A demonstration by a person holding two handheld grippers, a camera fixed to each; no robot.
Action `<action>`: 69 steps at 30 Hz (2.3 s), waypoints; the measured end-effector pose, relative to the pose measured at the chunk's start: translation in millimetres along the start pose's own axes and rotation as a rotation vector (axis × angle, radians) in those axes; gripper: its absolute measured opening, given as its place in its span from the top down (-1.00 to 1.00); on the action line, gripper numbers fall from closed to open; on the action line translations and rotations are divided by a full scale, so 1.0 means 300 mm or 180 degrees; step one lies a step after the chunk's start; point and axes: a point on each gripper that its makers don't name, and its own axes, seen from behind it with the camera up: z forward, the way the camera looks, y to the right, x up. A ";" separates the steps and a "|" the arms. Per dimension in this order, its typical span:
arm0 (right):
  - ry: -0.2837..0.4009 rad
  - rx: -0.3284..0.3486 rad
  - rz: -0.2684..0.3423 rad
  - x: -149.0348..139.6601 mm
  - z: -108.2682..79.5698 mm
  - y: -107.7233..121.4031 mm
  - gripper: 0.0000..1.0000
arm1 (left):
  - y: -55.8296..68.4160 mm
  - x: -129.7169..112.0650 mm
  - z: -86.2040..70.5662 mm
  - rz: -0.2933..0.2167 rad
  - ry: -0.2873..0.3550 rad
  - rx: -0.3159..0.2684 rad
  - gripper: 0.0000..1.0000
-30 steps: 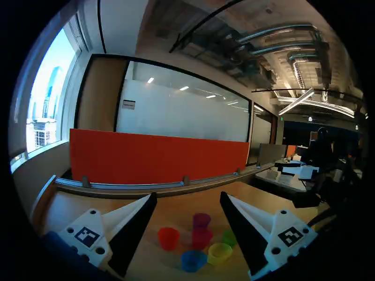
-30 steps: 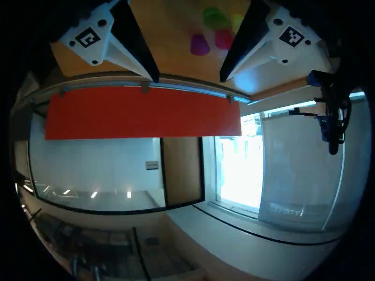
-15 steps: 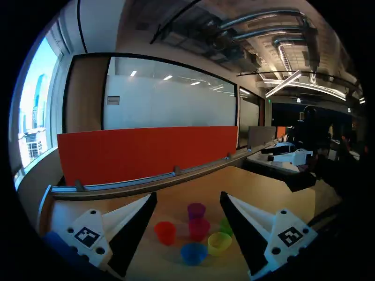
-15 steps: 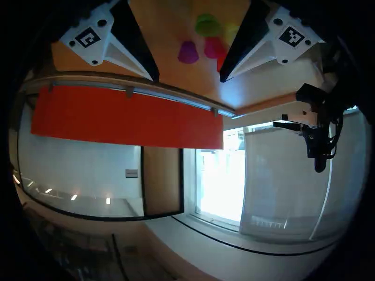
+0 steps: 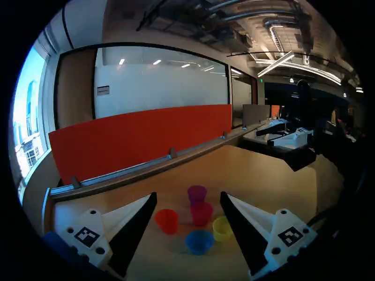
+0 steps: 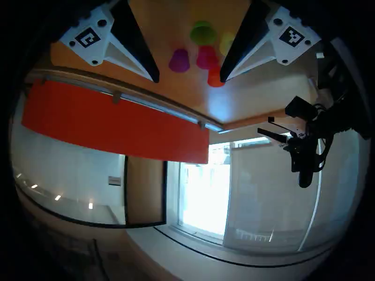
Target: Pour water
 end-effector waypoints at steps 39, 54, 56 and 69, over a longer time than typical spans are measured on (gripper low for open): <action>-0.0803 0.0431 -0.0316 -0.455 0.178 -0.023 -1.00 | 0.043 -0.494 0.200 0.0390 -0.1110 -0.0497 -1.00; -0.1012 0.0524 -0.0378 -0.620 0.212 -0.044 -1.00 | 0.081 -0.626 0.222 0.0407 -0.1364 -0.0706 -1.00; -0.1031 0.0529 -0.0380 -0.635 0.215 -0.045 -1.00 | 0.083 -0.640 0.228 0.0425 -0.1393 -0.0715 -1.00; -0.1102 0.0560 -0.0360 -0.697 0.226 -0.053 -1.00 | 0.105 -0.713 0.257 0.0435 -0.1509 -0.0778 -1.00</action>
